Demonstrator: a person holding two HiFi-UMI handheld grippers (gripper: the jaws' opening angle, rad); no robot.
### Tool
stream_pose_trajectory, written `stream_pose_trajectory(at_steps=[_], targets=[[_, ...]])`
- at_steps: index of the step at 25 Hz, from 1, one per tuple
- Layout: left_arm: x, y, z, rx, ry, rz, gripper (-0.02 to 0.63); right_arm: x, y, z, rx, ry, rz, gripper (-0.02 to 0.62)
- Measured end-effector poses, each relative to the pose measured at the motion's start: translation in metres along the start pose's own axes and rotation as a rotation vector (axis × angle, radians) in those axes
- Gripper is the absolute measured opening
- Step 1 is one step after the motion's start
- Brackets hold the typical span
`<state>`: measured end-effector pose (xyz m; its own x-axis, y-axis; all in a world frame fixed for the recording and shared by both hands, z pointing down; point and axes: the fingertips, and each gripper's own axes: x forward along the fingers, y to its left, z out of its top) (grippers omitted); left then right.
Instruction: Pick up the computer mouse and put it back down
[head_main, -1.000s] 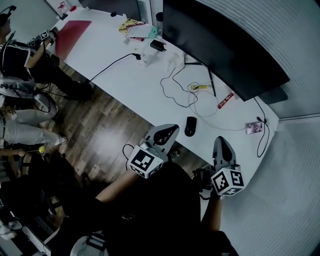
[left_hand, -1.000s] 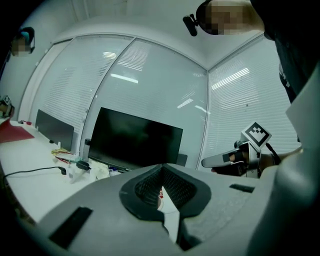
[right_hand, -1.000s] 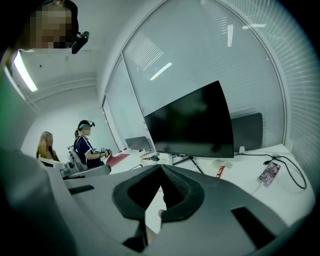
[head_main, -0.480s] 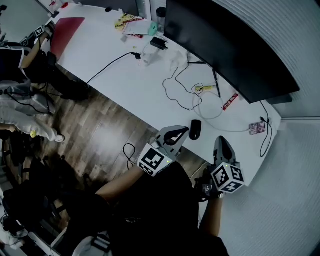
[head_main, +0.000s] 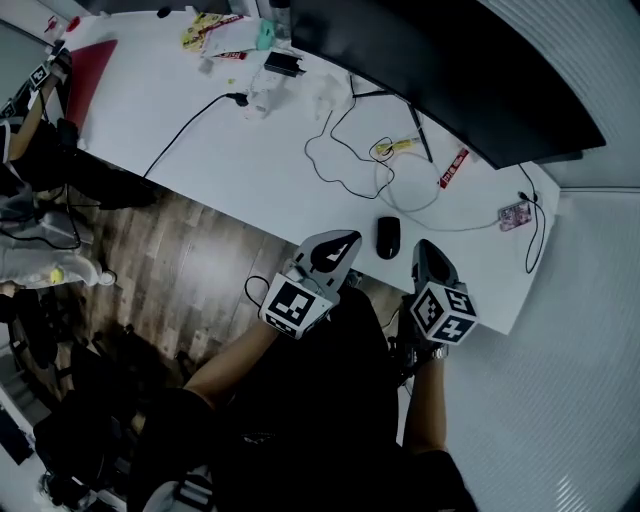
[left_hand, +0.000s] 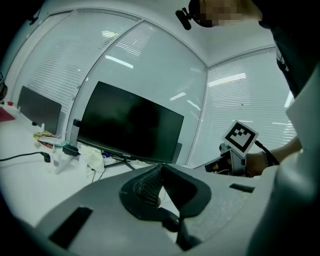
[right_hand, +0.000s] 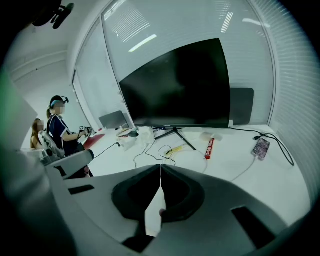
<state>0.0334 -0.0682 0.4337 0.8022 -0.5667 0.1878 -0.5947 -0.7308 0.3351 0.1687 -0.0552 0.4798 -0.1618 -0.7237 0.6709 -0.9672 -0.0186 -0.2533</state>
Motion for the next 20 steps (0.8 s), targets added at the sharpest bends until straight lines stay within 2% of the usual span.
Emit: stream_pose_trajectory(at_steps=[4,12,16,20], targets=[[0.01,0.009,-0.007,0.019,0.012,-0.025,0.006,0.024,-0.01,-0.017,-0.018,0.053,-0.03,0.019],[0.029,0.013,-0.027,0.006,0.052,-0.056,0.006,0.057,-0.024,-0.067,-0.024,0.184,-0.046,0.088],[0.037,0.011,-0.039,-0.008,0.055,-0.058,0.006,0.072,-0.03,-0.087,-0.061,0.241,-0.036,0.145],[0.039,0.007,-0.05,-0.031,0.061,-0.044,0.006,0.084,-0.032,-0.101,-0.041,0.259,-0.006,0.243]])
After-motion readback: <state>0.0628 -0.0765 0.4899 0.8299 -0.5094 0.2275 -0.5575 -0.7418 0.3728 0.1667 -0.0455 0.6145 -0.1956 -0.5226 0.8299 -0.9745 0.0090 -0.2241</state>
